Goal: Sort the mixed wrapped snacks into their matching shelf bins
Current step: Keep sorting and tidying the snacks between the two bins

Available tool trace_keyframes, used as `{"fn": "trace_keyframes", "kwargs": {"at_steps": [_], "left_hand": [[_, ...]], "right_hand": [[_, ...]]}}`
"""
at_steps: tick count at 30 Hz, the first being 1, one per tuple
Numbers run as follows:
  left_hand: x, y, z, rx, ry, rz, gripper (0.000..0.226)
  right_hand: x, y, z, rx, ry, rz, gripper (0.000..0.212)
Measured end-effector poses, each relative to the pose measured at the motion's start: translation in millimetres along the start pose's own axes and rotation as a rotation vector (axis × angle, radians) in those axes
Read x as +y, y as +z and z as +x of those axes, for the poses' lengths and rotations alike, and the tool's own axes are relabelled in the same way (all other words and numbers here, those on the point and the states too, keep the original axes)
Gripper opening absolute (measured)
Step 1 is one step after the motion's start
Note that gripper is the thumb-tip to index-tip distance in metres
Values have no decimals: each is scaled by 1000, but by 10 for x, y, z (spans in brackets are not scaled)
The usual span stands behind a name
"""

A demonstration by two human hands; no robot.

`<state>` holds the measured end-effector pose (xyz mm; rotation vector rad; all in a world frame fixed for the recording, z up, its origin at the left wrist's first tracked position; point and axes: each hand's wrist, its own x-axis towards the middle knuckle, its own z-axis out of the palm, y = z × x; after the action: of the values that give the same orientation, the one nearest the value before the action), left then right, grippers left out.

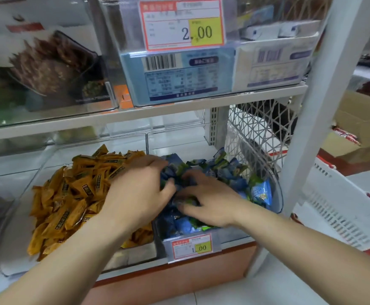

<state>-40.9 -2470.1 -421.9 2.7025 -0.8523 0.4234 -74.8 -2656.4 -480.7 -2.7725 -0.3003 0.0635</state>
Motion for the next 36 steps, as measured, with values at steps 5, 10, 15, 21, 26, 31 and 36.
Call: {"fn": "trace_keyframes", "kwargs": {"at_steps": [5, 10, 15, 21, 26, 31, 36], "left_hand": [[262, 287, 602, -173, -218, -243, 40], [293, 807, 998, -315, -485, -224, 66], [325, 1146, 1014, -357, -718, -277, 99], [320, 1243, 1010, -465, -804, -371, 108], [310, 1161, 1111, -509, -761, -601, 89], [281, 1084, 1069, -424, -814, -1067, 62], [290, 926, 1079, -375, -852, -1262, 50]], "right_hand": [[151, -333, 81, 326, 211, 187, 30], [623, -637, 309, 195, 514, 234, 57], [786, -259, 509, -29, 594, 394, 71], [912, -160, 591, -76, 534, 481, 54], [933, -139, 658, 33, 583, 1032, 38], [878, -152, 623, 64, 564, 1243, 38], [786, -313, 583, 176, 519, 1363, 30]]}}
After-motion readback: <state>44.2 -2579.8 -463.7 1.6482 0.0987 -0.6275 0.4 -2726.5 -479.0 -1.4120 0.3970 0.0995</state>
